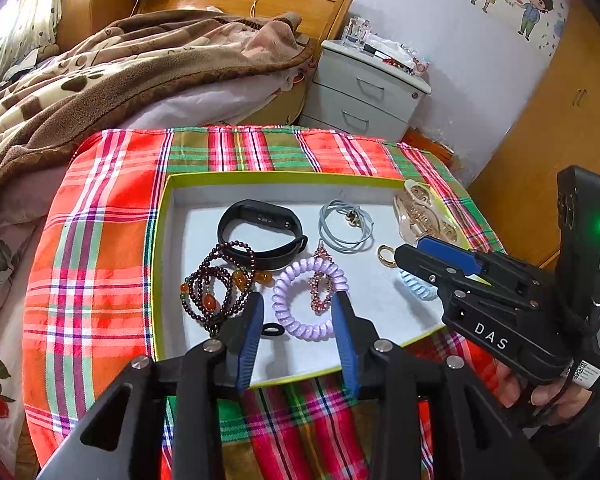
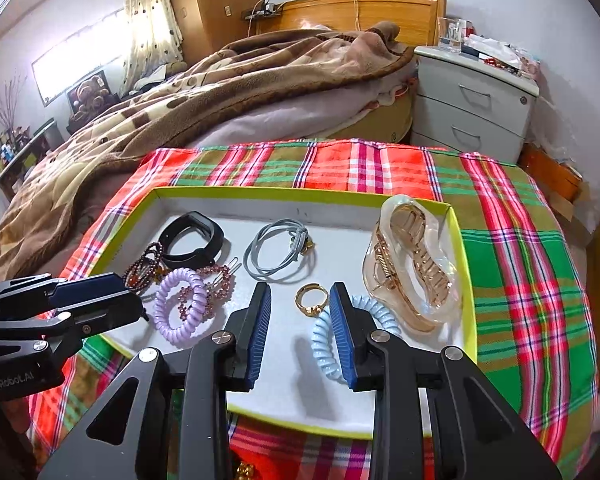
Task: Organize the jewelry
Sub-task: 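Withdraw and grasp the black hair tie with green bead using the right gripper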
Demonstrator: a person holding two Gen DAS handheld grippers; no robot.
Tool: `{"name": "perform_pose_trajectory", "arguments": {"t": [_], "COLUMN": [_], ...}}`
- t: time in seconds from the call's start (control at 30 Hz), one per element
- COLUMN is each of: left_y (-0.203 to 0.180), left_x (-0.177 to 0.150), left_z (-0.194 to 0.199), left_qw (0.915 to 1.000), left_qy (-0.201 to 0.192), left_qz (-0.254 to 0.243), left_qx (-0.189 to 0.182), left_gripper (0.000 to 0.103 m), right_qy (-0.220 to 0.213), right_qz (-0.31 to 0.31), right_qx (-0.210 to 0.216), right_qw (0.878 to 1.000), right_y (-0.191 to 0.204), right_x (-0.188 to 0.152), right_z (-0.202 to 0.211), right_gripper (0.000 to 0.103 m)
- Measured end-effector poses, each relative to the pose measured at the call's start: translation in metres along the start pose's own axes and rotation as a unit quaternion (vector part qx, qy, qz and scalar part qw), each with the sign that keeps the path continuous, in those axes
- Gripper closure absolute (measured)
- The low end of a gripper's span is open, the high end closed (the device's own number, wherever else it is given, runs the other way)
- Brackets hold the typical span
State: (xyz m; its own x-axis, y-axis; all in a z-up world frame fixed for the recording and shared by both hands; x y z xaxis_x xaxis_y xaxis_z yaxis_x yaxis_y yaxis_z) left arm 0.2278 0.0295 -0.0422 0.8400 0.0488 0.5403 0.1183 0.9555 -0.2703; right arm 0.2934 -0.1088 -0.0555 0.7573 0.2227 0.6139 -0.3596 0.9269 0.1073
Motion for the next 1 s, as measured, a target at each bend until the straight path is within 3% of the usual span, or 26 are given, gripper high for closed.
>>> {"name": "perform_pose_trajectory", "arguments": {"t": [0.3, 0.5, 0.77, 1.0], "left_y": [-0.012, -0.021, -0.027, -0.022], "left_x": [-0.009, -0.025, -0.044, -0.056], "left_z": [0.023, 0.029, 0.036, 0.039], "left_qw": [0.9998, 0.9996, 0.9989, 0.9990], "left_qy": [-0.019, -0.015, -0.017, -0.013], "left_qz": [-0.009, -0.011, 0.000, 0.012], "left_qx": [-0.005, -0.023, -0.045, -0.040], "left_gripper": [0.053, 0.048, 0.045, 0.045], "right_qy": [-0.026, -0.039, -0.022, 0.008], "right_qz": [-0.012, -0.026, -0.025, 0.003], "right_qx": [0.006, 0.010, 0.017, 0.024], "right_qw": [1.000, 0.999, 0.999, 1.000], "right_y": [0.000, -0.008, -0.013, 0.007], "right_x": [-0.012, -0.039, -0.080, -0.102], "right_z": [0.034, 0.063, 0.078, 0.061], "right_gripper": [0.070, 0.061, 0.060, 0.060]}}
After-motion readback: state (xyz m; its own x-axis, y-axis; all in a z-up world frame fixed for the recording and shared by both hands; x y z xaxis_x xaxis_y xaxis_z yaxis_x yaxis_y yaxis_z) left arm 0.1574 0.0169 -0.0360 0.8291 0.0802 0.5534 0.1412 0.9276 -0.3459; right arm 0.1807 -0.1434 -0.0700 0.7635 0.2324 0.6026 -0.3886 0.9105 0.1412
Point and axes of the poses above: each gripper's, at about its wrist camera, not at the fingertips, and z roughly against the way its jaws point, y to its left, x to its top, the point moved 6 cm from there along -z, roughly the way its jaws point, and after that the axes turned 3 degrees about y, right-handed, at the moved point
